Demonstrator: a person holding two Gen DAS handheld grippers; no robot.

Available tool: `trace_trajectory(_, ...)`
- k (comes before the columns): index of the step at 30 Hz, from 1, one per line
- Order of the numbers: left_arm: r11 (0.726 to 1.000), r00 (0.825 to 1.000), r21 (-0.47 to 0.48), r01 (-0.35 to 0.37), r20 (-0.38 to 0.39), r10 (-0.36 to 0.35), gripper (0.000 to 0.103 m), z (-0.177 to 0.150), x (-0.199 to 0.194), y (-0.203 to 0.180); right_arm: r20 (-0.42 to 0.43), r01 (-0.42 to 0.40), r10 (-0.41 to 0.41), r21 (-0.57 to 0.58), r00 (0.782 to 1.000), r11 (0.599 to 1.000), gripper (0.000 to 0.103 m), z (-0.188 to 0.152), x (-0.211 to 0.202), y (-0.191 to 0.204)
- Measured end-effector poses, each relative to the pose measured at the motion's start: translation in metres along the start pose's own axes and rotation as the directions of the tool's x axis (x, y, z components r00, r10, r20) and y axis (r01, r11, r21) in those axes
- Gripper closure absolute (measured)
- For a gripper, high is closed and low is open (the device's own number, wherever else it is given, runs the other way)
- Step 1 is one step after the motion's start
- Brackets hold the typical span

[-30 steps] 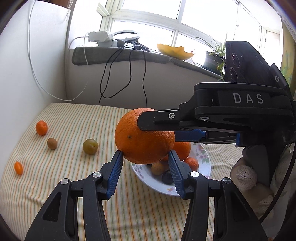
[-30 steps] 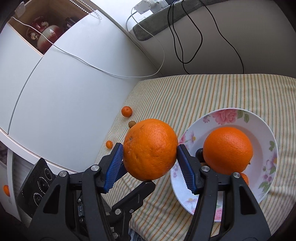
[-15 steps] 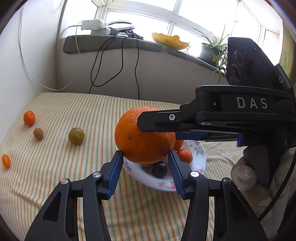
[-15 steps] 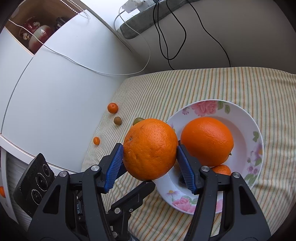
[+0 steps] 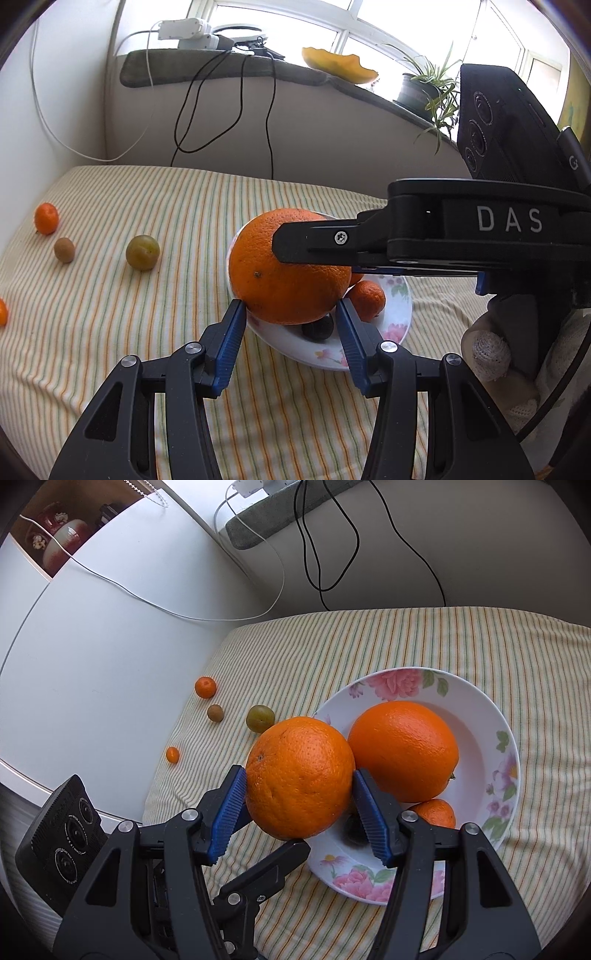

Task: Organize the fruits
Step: 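Lower the orange onto the plate and open the right tool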

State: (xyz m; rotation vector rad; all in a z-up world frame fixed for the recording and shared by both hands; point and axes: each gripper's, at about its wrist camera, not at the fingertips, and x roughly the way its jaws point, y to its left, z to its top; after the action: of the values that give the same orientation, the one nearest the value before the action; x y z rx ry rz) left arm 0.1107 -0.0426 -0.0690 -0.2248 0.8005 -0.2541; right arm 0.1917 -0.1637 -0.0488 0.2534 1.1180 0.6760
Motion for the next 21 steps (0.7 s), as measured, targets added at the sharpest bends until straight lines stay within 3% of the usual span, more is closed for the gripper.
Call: trace_trajectory(21, 0.998, 0.998, 0.054, -0.038, 0.042, 0.036, 0.053, -0.001, -0.022, -0.008, 0.092, 0.060, -0.054, -0.060, 0.994, 0.996, 0.040, -0.005, -0.029, 0.006)
